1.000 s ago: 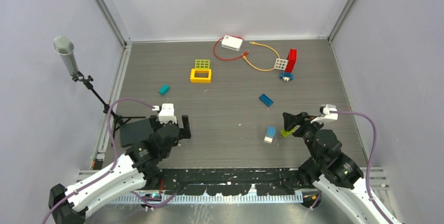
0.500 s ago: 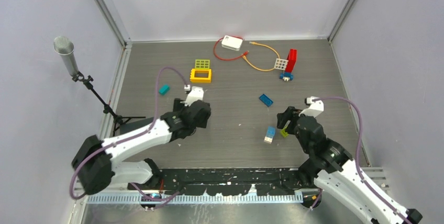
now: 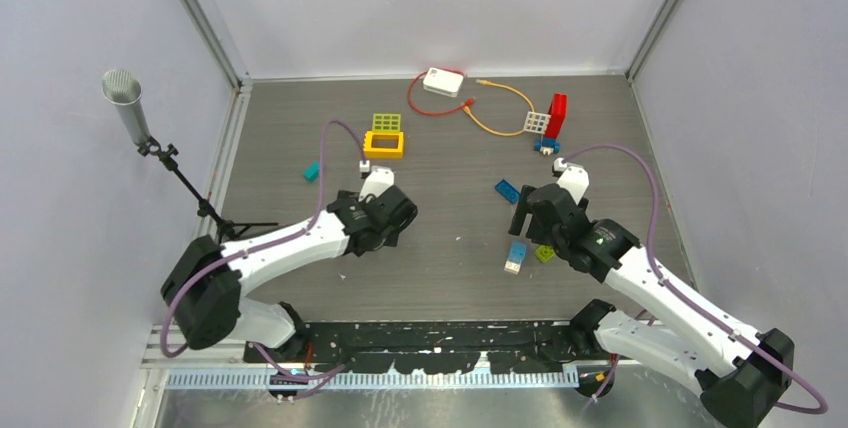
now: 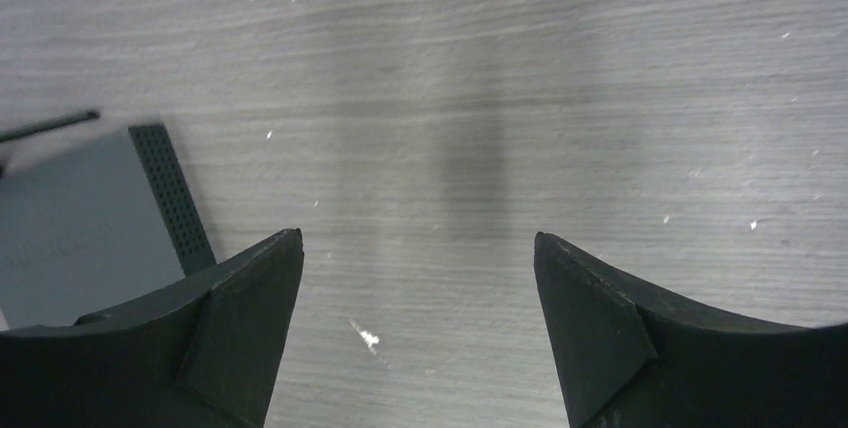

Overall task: Insert the plug into the switch port
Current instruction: Move the switch port to the center of the board.

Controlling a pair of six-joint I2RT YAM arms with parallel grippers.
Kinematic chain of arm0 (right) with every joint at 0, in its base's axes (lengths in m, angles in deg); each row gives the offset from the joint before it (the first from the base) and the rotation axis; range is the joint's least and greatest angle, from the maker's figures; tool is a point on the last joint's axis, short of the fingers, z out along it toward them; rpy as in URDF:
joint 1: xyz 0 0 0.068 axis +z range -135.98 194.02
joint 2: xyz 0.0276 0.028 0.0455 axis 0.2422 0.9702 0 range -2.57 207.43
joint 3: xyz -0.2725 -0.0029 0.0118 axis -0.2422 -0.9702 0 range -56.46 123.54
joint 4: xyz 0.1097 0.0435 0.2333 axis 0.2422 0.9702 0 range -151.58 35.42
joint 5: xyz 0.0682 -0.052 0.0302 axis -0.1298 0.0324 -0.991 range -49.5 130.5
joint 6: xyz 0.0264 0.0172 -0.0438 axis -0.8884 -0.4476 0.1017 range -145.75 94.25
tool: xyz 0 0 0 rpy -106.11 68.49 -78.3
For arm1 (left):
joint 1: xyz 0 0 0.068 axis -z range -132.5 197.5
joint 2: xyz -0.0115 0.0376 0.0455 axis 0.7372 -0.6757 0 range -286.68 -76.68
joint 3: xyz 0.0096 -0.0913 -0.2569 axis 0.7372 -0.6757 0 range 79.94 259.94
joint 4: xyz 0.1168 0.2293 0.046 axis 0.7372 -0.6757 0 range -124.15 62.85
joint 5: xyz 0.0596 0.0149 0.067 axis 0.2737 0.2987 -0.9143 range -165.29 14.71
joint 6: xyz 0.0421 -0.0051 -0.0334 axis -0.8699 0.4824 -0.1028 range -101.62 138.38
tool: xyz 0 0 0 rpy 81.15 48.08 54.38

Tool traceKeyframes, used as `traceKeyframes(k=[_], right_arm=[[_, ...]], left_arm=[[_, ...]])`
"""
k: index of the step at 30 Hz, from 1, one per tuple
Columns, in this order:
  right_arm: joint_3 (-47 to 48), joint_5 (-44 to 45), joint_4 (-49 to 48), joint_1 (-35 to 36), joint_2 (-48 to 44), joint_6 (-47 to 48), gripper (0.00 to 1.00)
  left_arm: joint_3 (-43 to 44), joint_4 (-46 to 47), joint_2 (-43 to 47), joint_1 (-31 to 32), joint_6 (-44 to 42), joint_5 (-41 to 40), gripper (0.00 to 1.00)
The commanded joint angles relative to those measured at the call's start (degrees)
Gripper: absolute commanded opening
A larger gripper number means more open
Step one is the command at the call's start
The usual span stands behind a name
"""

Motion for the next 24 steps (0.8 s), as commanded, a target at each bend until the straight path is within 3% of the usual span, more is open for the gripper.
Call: traceKeyframes(k=[1,5,8,15,19,24], right_arm=[[1.3,-1.4,0.9,0.3,-1.5,1.6,0.85],[-0.1,-2.7,0.6,0.2,-3.3,3.1,0.85],[-1.2,-4.7,-0.1,0.2,-4.2,3.1,0.85],[-3.1,-7.0,-1.5,0.2,-5.8,2.9,0.85],[-3.5,-8.5,-1.9,0.3,-6.7,3.3,0.85],[-4.2,-9.9,-3.2,0.2,-7.2,3.8,0.85]], left_arm=[[-3.4,-3.2,8.0,-0.1,5.9,-1.8,0.9],[-3.3,-12.0,12.2,-0.4,13.4,-7.0,0.99],[-3.2,-14.6,14.6,-4.0,16.6,-6.7,1.0],[-6.9,-13.7,24.2,-32.2,15.2,3.7,1.0],[-9.3,-11.7,29.7,-43.5,13.1,4.5,1.0],[-12.6,-6.5,30.1,-57.7,10.0,8.4,1.0]])
